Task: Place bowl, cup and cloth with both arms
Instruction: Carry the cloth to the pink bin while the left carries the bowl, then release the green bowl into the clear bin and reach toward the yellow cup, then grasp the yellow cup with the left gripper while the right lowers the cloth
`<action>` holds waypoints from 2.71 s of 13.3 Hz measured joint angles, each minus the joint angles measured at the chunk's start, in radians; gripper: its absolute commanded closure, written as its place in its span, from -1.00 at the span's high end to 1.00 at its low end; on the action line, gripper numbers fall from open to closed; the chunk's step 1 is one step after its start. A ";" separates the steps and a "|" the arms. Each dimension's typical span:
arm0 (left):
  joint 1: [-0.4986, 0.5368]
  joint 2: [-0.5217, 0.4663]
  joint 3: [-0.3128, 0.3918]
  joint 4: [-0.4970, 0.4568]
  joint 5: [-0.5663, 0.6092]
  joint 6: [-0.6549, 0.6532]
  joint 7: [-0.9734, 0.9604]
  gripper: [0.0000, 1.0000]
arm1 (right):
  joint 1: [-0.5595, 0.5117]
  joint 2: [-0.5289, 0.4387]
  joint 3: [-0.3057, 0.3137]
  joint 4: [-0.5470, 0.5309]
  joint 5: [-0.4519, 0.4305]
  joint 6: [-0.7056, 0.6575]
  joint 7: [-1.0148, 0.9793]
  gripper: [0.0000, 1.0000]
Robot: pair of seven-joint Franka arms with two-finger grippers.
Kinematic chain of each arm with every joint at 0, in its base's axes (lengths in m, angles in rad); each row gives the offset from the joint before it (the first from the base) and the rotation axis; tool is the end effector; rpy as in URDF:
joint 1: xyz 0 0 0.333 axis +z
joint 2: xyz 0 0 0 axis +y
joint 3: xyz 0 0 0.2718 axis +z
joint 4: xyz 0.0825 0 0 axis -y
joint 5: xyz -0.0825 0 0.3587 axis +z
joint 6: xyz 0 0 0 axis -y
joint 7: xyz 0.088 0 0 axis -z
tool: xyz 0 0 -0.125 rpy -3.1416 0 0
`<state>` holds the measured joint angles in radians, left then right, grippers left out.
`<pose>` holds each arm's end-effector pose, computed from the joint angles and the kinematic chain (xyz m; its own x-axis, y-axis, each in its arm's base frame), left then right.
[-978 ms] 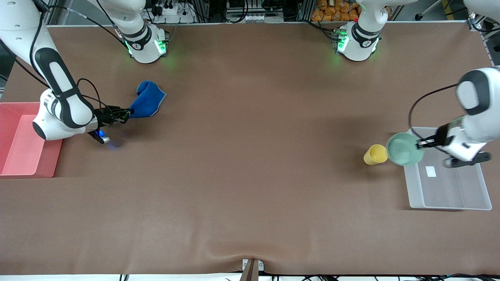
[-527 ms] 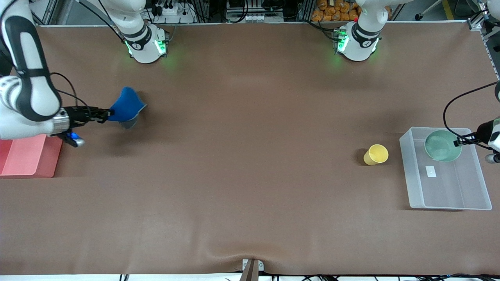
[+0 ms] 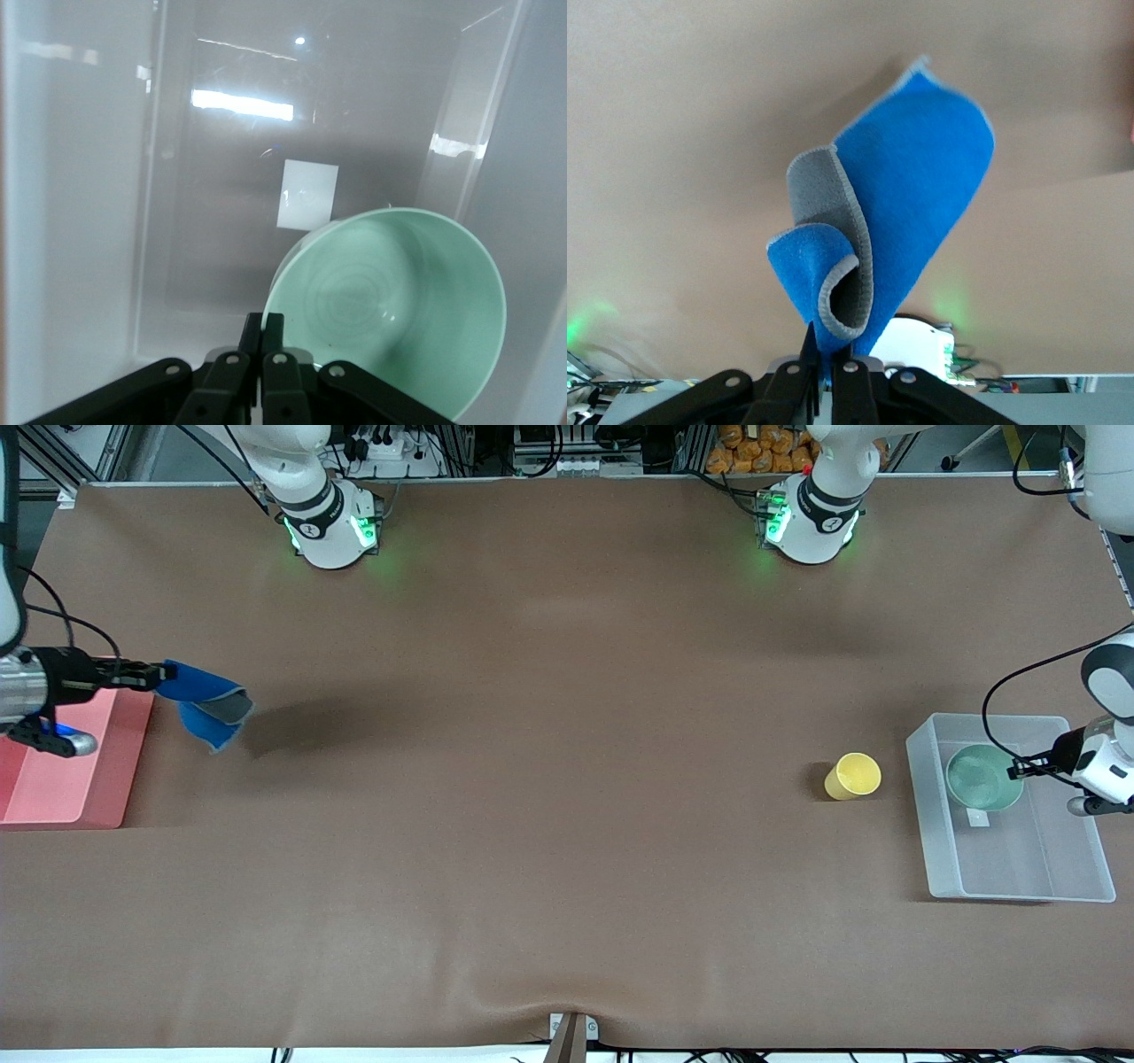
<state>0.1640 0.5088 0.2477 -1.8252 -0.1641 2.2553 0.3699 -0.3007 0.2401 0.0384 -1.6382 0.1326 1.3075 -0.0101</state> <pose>0.5548 0.2300 0.2186 0.9910 0.1220 -0.0547 0.1233 -0.9921 0.0221 0.5054 -0.1172 0.3962 0.8264 -0.1718 -0.5363 -0.2881 -0.9473 -0.1405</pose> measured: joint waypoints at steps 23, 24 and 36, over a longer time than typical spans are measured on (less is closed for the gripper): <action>-0.163 -0.040 -0.015 0.212 -0.016 -0.224 -0.134 1.00 | -0.199 0.193 -0.019 0.180 -0.608 0.352 -0.677 -1.00; -0.185 -0.050 -0.032 0.193 0.001 -0.224 -0.187 1.00 | -0.227 0.215 -0.019 0.180 -0.608 0.359 -0.692 -1.00; -0.195 -0.093 -0.180 -0.118 0.098 0.019 -0.393 1.00 | -0.322 0.381 -0.018 0.177 -0.449 0.421 -0.744 -1.00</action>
<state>-0.0307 0.4159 0.0673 -1.9433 -0.0661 2.2745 -0.0228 -0.6225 0.6207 0.0203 -1.4607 -0.3162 1.7286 -0.7542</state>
